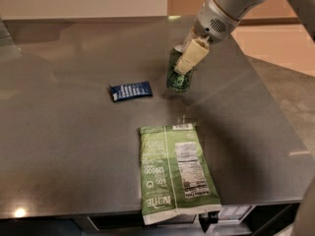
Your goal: Move green can near rxbar blueberry
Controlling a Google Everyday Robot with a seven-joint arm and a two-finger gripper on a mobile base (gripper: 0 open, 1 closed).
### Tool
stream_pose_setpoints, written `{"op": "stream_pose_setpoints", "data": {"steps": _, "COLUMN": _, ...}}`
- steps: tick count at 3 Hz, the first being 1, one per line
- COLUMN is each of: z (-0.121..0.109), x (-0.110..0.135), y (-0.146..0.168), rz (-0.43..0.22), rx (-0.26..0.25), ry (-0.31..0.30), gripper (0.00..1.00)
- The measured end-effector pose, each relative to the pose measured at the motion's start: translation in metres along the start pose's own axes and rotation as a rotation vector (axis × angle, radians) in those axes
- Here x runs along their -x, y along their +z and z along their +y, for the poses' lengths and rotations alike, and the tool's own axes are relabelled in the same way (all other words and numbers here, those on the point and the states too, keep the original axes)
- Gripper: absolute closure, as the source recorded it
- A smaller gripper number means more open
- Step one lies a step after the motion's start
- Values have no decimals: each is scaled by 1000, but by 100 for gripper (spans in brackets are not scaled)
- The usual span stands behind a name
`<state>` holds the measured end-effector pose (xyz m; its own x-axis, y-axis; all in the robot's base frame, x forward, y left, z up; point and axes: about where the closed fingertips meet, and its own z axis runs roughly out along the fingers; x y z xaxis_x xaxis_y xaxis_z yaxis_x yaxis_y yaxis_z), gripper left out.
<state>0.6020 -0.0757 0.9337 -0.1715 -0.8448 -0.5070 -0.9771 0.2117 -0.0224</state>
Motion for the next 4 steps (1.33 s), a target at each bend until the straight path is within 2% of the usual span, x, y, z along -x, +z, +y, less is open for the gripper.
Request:
{"op": "stream_pose_setpoints", "data": {"steps": 2, "z": 6, "x": 11, "y": 32, "rz": -1, "rx": 45, "ry": -23, "gripper": 100}}
{"op": "stream_pose_setpoints", "data": {"steps": 3, "z": 9, "x": 14, "y": 43, "rz": 5, "rx": 52, "ry": -34, "gripper": 85}}
{"op": "stream_pose_setpoints", "data": {"steps": 4, "z": 10, "x": 17, "y": 51, "rz": 3, "rx": 46, "ry": -46, "gripper": 61}}
